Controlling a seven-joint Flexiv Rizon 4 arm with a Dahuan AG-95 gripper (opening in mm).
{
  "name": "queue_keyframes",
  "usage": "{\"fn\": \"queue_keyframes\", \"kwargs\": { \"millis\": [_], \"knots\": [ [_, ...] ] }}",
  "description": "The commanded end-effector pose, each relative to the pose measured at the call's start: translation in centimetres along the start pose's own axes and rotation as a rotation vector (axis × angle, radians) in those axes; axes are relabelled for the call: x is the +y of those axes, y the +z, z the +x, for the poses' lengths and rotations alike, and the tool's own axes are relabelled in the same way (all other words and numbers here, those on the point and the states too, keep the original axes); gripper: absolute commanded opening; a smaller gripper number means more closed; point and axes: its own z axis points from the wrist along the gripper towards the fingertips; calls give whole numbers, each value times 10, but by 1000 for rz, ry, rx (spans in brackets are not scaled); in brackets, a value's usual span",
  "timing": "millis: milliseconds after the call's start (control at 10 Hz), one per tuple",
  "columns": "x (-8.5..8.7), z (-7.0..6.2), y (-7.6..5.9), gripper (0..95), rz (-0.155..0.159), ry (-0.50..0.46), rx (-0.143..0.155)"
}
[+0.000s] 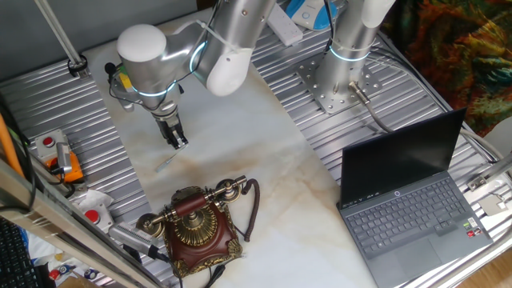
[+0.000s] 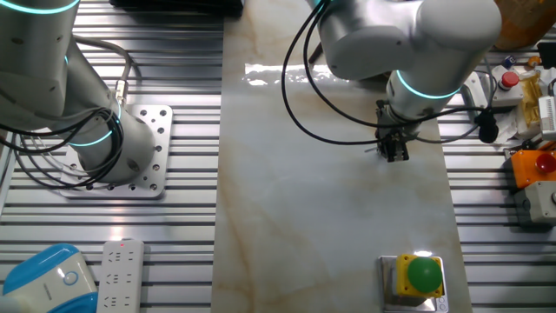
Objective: Dial a number on an old rotary phone
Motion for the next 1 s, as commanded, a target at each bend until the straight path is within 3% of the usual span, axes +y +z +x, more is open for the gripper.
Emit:
{"fn": "queue_keyframes", "kwargs": {
  "millis": [100, 300, 1000],
  "knots": [
    [0, 0, 0, 0, 0, -12, -3],
    [0, 0, 0, 0, -1, -14, -16],
    [-3, -3, 6, 0, 1, -15, -16]
  ]
}}
